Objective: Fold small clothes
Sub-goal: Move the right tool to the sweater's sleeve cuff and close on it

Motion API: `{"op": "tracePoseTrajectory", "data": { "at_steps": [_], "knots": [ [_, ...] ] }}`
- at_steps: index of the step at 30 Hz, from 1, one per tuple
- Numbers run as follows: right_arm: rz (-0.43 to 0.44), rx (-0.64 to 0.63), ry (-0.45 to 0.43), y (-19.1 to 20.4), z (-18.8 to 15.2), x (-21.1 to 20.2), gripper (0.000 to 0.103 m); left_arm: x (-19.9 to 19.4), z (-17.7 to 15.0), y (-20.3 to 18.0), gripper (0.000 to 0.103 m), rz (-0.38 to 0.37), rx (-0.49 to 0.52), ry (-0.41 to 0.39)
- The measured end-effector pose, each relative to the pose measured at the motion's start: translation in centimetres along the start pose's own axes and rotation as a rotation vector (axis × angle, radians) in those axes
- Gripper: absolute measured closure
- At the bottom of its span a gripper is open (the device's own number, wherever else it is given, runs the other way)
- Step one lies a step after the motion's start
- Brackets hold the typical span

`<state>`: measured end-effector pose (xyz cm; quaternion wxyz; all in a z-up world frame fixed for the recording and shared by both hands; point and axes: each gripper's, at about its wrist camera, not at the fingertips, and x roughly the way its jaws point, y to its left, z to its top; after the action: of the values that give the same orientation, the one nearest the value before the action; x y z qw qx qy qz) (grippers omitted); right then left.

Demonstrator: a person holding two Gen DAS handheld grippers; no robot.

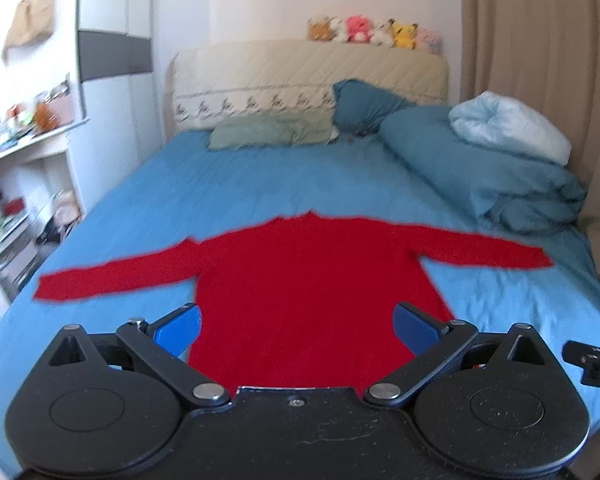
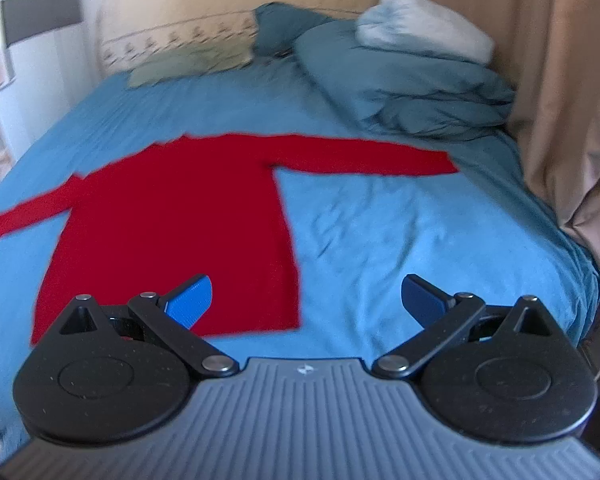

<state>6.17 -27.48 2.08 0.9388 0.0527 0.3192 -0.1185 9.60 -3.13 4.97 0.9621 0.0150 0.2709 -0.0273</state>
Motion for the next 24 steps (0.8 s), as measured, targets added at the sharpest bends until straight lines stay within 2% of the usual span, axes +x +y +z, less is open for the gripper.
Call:
{"op": "tracePoseTrajectory", "data": {
  "at_steps": [5, 8, 11, 14, 17, 20, 24],
  "knots": [
    [-0.074, 0.09, -0.028, -3.6, 3.5, 5.9, 0.0, 7.3, 4.4, -2.8, 0.0, -0.068, 0.031, -0.013],
    [-0.123, 0.139, -0.024, -5.4, 4.5, 11.1, 0.0, 13.7, 6.6, -4.7, 0.0, -0.131, 0.021, 0.008],
    [-0.182, 0.188, -0.015, -7.1, 4.8, 16.8, 0.0, 20.4, 8.1, -6.8, 0.0, -0.157, 0.033, 0.049],
    [-0.223, 0.247, -0.004, -8.8, 4.7, 21.8, 0.0, 27.1, 8.8, -8.8, 0.0, -0.165, 0.059, 0.092],
    [-0.216, 0.331, 0.026, -10.4, 4.7, 26.3, 0.0, 32.3, 8.4, -9.5, 0.0, -0.178, 0.047, 0.169],
    [-0.186, 0.408, 0.039, -11.7, 5.7, 29.9, 0.0, 36.1, 8.3, -10.2, 0.0, -0.171, 0.049, 0.239],
    [-0.196, 0.419, 0.015, -12.7, 7.7, 34.4, 0.0, 41.4, 8.3, -11.6, 0.0, -0.151, 0.044, 0.314]
  ]
}}
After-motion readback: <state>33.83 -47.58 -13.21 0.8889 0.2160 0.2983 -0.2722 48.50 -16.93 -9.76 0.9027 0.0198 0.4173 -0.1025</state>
